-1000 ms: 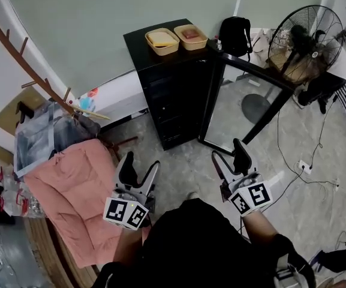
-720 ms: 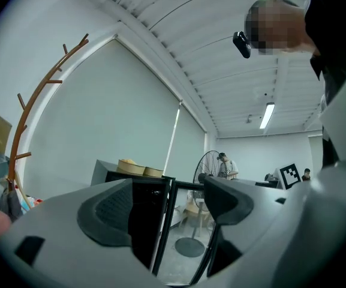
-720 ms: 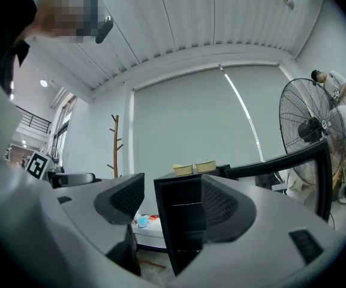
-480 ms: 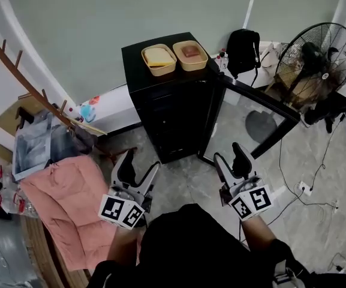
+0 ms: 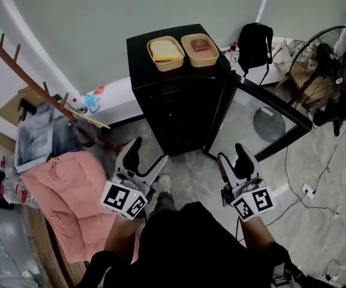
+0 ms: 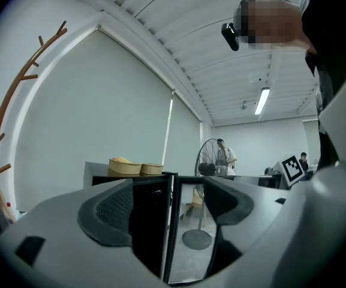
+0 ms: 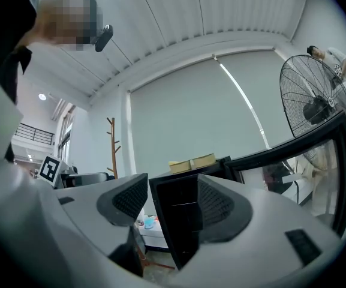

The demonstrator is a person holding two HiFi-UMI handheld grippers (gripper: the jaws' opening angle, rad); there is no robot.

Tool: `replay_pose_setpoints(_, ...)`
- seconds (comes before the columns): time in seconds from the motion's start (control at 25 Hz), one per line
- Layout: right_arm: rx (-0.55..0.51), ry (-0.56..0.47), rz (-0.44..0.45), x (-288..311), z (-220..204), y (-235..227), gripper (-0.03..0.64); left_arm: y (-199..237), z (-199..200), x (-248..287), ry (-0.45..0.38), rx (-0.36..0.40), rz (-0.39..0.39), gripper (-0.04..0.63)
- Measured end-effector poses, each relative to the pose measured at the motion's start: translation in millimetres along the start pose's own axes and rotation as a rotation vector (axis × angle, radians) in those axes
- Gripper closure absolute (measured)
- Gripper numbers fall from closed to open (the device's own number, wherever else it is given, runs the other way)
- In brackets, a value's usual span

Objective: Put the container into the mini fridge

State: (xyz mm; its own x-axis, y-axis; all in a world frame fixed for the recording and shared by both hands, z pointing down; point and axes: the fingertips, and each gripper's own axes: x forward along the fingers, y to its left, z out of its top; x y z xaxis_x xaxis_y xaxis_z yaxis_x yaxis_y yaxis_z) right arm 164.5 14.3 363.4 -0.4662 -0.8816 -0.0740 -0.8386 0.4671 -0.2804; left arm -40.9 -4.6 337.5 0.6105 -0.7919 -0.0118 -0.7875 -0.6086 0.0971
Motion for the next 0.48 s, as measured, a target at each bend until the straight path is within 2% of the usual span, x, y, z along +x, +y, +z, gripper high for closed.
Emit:
replay_pose_setpoints(0.32,-0.007,-0.028,-0.056,48,10,-17,0.349,38,11,47,-0.012,0.032,-0.086,0.227)
replay_pose_setpoints(0.48,-0.019,-0.045,-0.057,78,22,-18,0.353,62,33,72,-0.065,0.042,-0.126,0.238)
